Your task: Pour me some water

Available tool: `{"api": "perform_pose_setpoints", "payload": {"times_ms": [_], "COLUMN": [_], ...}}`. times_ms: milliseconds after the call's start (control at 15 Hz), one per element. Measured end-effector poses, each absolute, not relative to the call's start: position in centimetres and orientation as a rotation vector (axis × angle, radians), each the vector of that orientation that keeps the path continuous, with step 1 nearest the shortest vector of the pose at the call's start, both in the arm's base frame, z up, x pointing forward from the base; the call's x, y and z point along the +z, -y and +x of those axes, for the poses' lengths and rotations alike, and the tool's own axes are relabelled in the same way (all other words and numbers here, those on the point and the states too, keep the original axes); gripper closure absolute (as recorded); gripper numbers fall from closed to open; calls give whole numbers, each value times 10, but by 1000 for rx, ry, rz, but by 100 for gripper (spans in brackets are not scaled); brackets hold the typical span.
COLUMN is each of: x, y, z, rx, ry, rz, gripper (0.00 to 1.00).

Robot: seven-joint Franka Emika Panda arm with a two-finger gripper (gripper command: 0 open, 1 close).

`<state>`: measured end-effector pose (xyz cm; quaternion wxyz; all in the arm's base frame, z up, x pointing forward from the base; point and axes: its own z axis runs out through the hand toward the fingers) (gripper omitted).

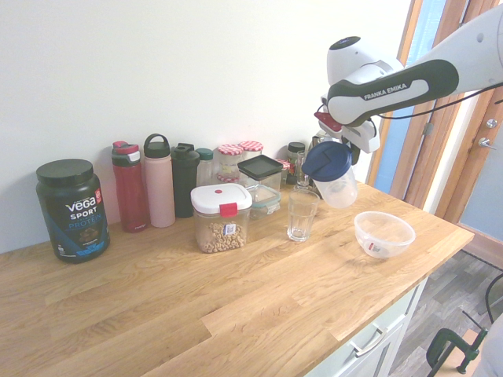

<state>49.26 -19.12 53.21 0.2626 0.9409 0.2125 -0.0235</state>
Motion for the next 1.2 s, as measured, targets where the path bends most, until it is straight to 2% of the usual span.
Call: {"api": "perform_pose_setpoints", "payload": {"times_ms": [533, 1200], "x": [519, 511], "y": [182, 167], "z": [465, 468], "rx": [-107, -104], "ry": [-591, -557], "rz": [2446, 2402], "gripper": [100, 100]}}
